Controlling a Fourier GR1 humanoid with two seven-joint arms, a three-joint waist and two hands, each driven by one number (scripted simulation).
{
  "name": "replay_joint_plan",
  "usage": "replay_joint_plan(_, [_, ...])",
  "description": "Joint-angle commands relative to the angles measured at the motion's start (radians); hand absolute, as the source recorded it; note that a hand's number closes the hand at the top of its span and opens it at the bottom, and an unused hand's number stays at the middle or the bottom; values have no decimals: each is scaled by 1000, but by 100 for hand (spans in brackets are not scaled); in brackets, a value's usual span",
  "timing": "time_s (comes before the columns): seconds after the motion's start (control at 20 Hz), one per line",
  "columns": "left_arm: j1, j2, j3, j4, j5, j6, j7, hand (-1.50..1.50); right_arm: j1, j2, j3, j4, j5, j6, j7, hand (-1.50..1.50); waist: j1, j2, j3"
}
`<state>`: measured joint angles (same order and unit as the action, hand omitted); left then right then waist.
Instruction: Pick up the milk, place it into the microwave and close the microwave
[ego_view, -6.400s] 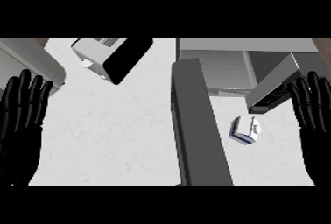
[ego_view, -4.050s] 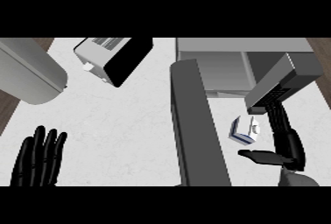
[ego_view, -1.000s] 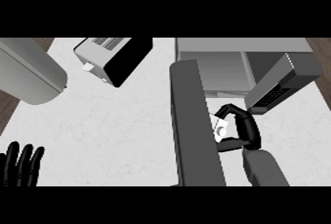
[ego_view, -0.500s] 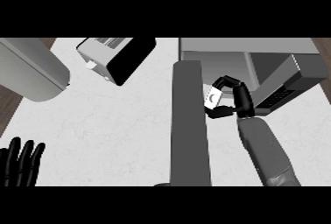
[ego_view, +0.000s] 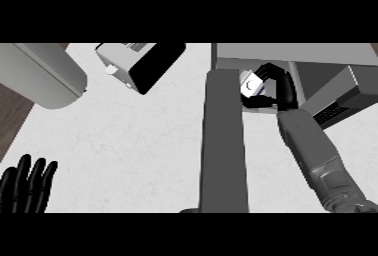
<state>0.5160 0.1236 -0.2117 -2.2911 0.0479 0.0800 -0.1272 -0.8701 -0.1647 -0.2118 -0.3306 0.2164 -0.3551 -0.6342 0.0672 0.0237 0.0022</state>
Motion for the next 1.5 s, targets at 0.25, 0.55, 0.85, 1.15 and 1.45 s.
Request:
replay_joint_plan(0.25, [-16, -1, -15, 24, -34, 1, -7, -150, -104, -51, -19, 90, 61, -300, -35, 150, 35, 18, 2])
replay_joint_plan(0.55, [-27, 14, -9, 29, -61, 0, 5, -150, -145, -65, 59, 201, 149, -246, 10, -150, 54, 24, 2])
replay_joint_plan(0.85, [-38, -4, -15, 51, -69, 14, 7, -150, -181, -29, 79, 230, 172, -201, 16, -150, 40, 22, 2])
replay_joint_plan(1.15, [-23, -3, -45, 14, -103, 19, 21, -150, -193, 17, 50, 232, 148, -240, 35, -150, 30, 13, 1])
replay_joint_plan(1.45, [-27, 9, -45, 14, -108, 6, 14, -150, -222, -31, 35, 240, 143, -260, 62, -150, 36, 17, 1])
